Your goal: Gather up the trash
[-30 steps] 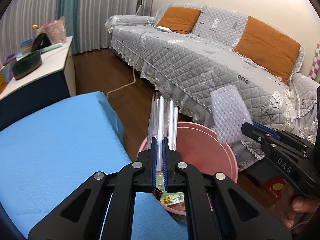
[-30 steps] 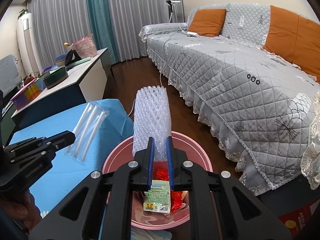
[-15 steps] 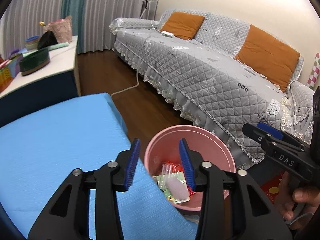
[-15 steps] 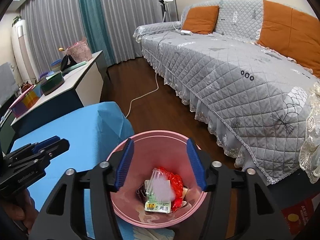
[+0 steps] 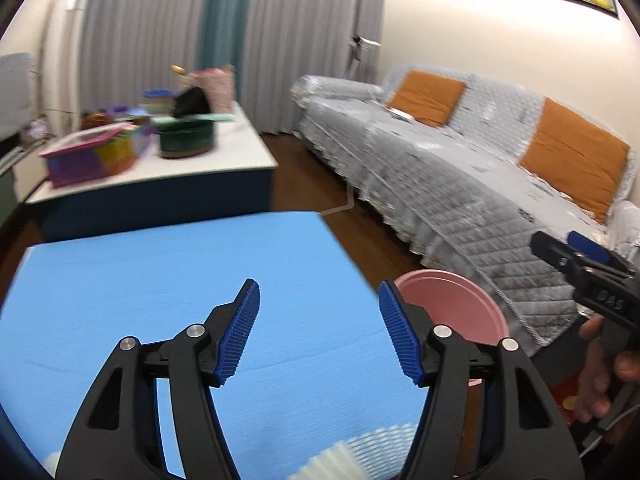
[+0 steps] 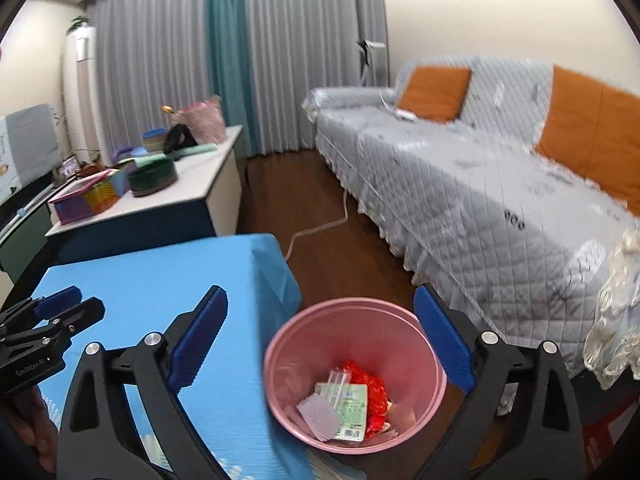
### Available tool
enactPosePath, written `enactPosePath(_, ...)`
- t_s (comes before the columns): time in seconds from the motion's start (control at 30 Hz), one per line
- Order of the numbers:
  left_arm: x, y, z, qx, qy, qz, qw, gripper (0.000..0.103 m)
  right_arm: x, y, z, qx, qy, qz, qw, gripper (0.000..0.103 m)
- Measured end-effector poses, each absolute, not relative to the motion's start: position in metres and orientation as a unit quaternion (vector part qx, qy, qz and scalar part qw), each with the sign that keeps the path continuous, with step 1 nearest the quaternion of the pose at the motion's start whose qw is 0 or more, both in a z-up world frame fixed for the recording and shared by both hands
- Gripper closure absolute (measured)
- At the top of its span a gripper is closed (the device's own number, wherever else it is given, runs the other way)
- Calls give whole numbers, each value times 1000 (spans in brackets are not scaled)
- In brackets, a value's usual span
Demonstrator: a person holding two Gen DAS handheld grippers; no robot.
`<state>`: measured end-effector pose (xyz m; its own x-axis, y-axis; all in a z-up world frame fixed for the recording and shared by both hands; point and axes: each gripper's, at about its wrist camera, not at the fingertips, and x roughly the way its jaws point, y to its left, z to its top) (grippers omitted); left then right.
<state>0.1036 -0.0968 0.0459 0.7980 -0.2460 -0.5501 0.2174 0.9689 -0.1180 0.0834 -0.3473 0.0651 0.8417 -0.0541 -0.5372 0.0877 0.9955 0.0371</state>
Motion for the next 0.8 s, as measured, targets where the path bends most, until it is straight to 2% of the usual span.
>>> enactPosePath(0.2,72,-49,54,-35,279,-68,957,27,58,-300,78,8,264,-8,965,5)
enactPosePath(0.27,63,-36,53,-35,281,-49,958,19,51,-289,79,7,262,1,965,5)
enactPosePath(0.8,-20,17,17,-73,350,34,933,18,5,-230,40,1,329,18,944,5)
